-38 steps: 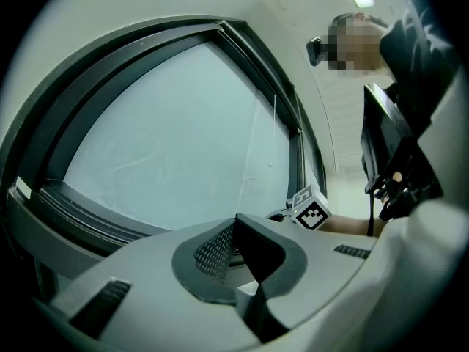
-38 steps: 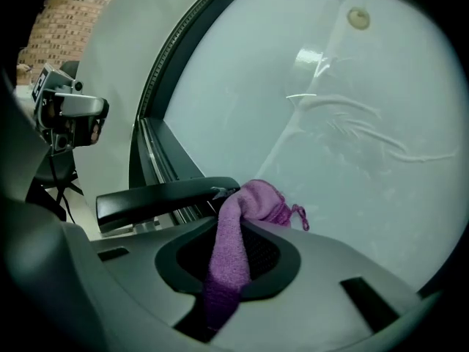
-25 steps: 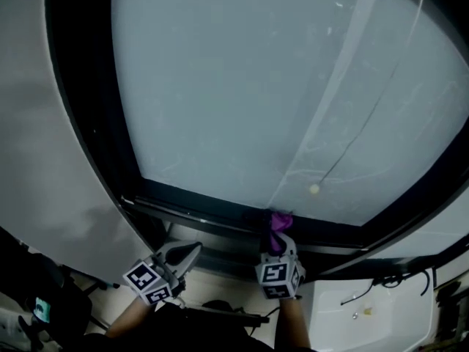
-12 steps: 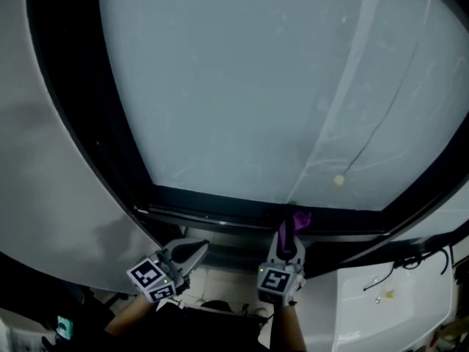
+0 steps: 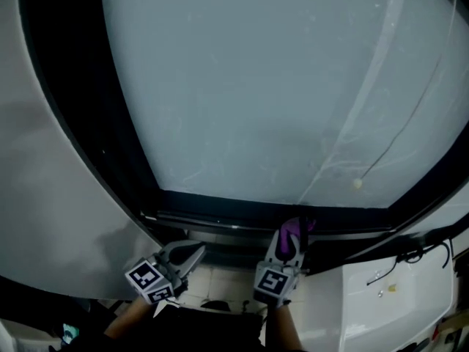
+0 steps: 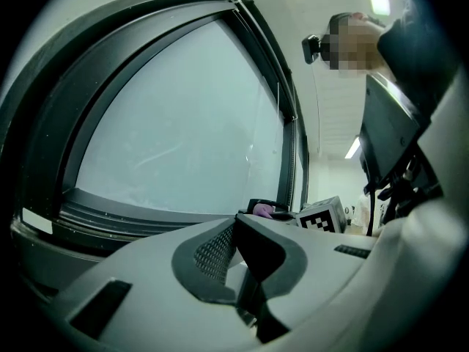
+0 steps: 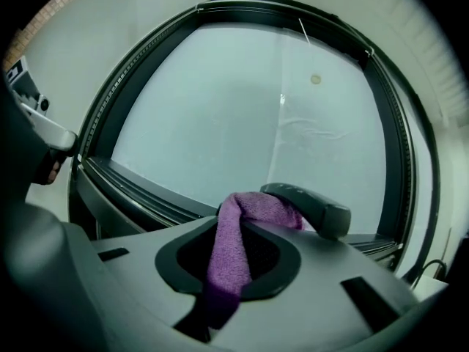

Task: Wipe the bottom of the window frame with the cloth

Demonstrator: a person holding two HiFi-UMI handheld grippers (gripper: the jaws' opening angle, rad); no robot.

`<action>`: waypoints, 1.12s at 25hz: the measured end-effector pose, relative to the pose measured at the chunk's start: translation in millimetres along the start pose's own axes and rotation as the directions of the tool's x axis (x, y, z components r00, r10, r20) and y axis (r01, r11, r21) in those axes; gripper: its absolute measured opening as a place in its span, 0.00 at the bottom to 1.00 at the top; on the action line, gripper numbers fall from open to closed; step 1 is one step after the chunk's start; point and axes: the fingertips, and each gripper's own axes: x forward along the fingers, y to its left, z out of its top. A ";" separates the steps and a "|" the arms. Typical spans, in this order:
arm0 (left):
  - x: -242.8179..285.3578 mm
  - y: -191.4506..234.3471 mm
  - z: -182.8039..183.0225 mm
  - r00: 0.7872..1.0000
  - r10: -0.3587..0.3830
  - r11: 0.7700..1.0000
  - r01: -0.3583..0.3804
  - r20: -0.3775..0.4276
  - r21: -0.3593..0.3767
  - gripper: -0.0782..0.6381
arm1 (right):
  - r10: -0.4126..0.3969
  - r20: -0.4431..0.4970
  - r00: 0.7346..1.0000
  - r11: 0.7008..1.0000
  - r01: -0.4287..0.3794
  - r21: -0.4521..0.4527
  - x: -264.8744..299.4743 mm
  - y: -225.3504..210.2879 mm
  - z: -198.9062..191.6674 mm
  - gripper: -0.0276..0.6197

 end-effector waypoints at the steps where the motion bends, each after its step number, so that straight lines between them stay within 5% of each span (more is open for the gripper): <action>1: -1.4 0.7 -0.4 1.000 -0.002 1.000 0.002 0.002 -0.002 0.10 | -0.009 0.006 1.000 1.000 0.009 0.006 0.0 0.6 0.7 0.15; 7: -8.8 6.3 4.0 1.000 -0.012 1.000 0.012 0.022 -0.001 0.10 | -0.017 -0.010 1.000 0.998 0.017 -0.057 7.8 16.9 10.8 0.15; 17: -14.1 7.6 18.5 0.997 -0.031 1.000 0.031 0.066 -0.002 0.10 | 0.070 -0.132 0.989 0.997 -0.067 0.029 22.3 18.9 32.6 0.15; 22: -19.2 7.4 17.2 0.995 -0.011 1.000 0.013 0.096 -0.019 0.10 | 0.062 -0.140 0.988 0.994 -0.074 -0.079 27.8 22.1 37.5 0.15; 28: -24.1 5.8 17.9 0.992 0.019 0.999 -0.015 0.126 -0.033 0.10 | 0.102 -0.174 0.980 0.987 -0.122 -0.106 43.1 25.2 39.0 0.15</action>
